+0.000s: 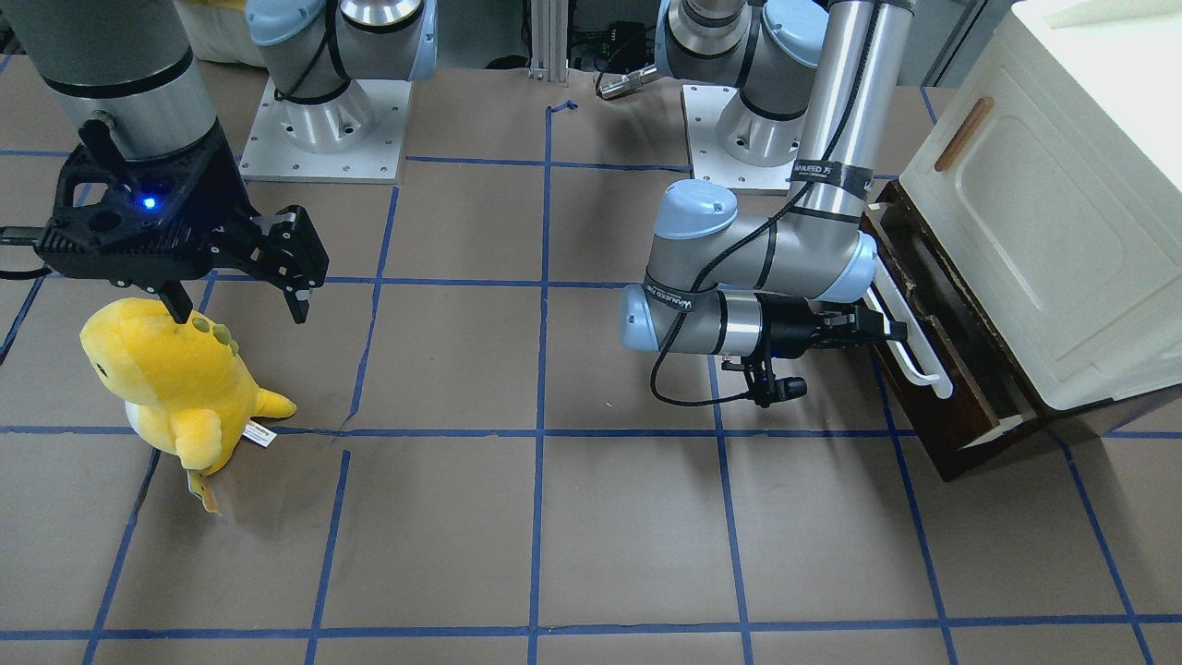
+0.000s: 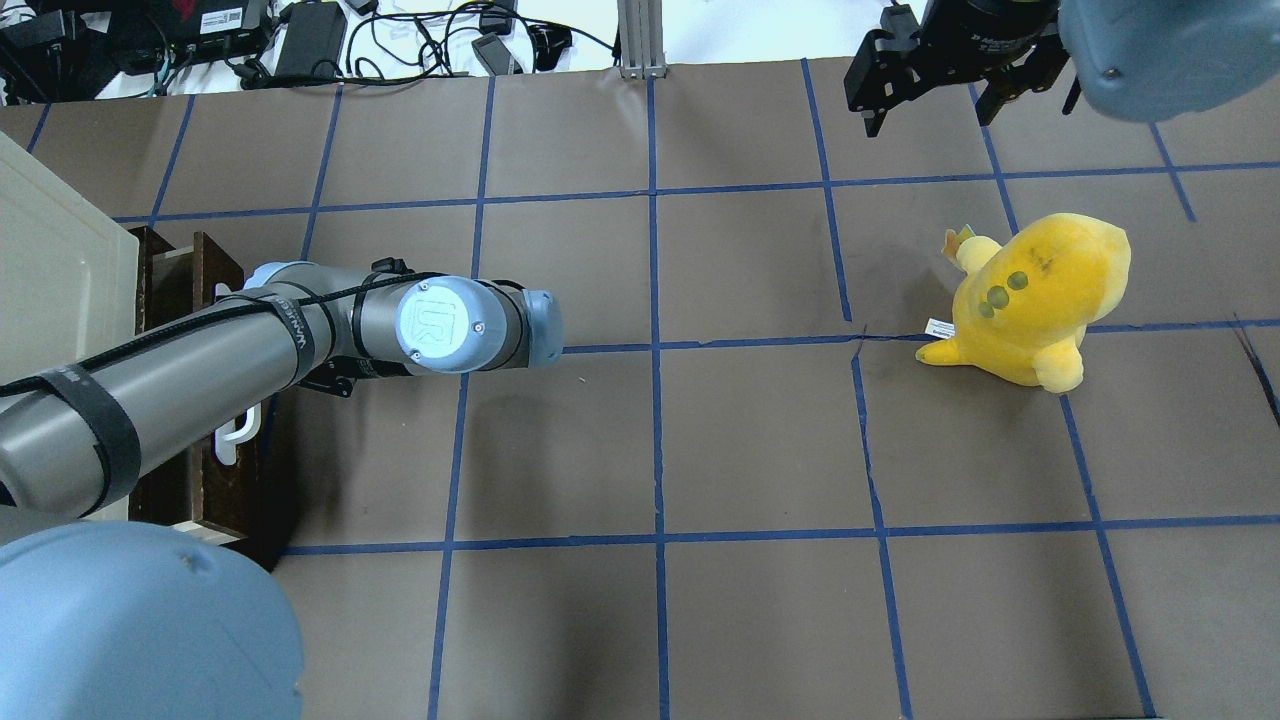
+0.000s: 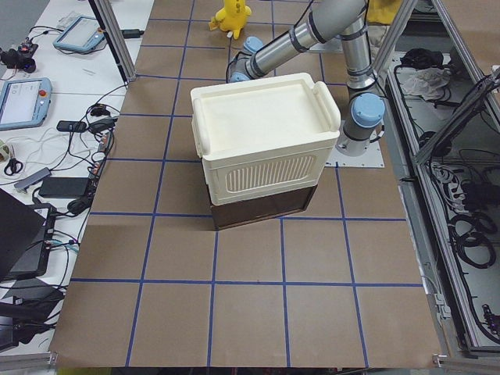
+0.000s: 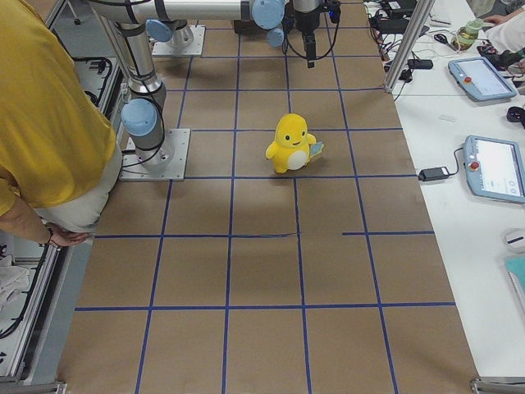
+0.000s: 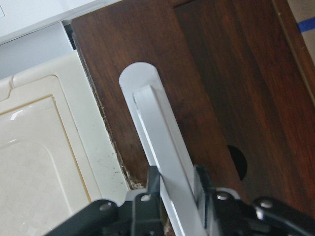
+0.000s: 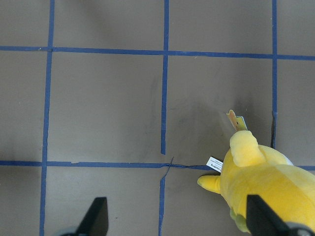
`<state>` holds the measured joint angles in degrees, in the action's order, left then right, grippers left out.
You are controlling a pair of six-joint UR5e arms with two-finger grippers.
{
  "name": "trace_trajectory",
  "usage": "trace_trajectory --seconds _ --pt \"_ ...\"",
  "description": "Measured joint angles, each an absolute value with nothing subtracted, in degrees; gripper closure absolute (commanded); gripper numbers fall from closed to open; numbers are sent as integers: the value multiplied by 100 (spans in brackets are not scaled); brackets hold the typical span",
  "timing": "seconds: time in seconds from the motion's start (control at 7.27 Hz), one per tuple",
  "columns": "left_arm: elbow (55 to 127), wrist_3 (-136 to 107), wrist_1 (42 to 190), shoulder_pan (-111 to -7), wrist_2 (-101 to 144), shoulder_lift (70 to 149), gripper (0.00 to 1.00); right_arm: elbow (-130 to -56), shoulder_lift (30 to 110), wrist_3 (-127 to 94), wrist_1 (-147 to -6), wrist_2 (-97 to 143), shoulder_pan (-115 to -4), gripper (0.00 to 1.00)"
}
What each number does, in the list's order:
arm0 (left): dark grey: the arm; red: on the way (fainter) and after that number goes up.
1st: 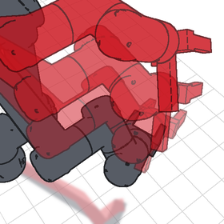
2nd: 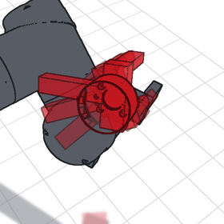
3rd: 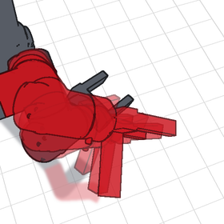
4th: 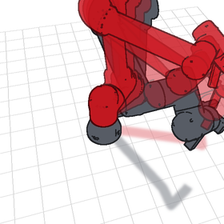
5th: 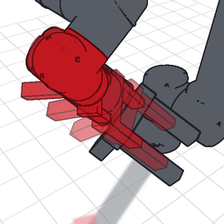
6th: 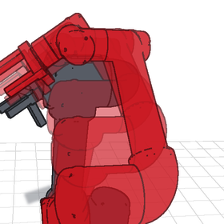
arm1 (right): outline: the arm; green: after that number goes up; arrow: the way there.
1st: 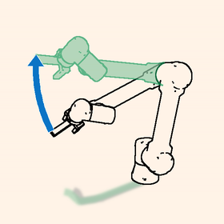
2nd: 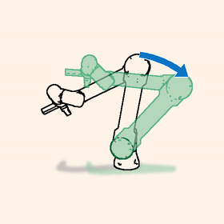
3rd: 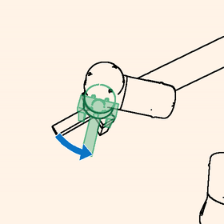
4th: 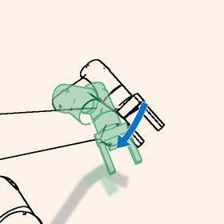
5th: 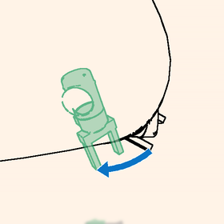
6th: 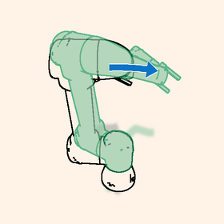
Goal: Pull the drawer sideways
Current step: 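Pull the handle with the left gripper, sliding the drawer out from the cabinet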
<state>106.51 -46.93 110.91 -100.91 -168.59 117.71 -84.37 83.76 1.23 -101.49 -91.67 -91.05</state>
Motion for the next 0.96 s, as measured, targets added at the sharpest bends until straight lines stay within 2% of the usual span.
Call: trace_trajectory --seconds 0.96 --pt "10573 -4693 11086 -10265 -16857 11810 69 -8437 8376 123 -10151 -9167 -9105 0"
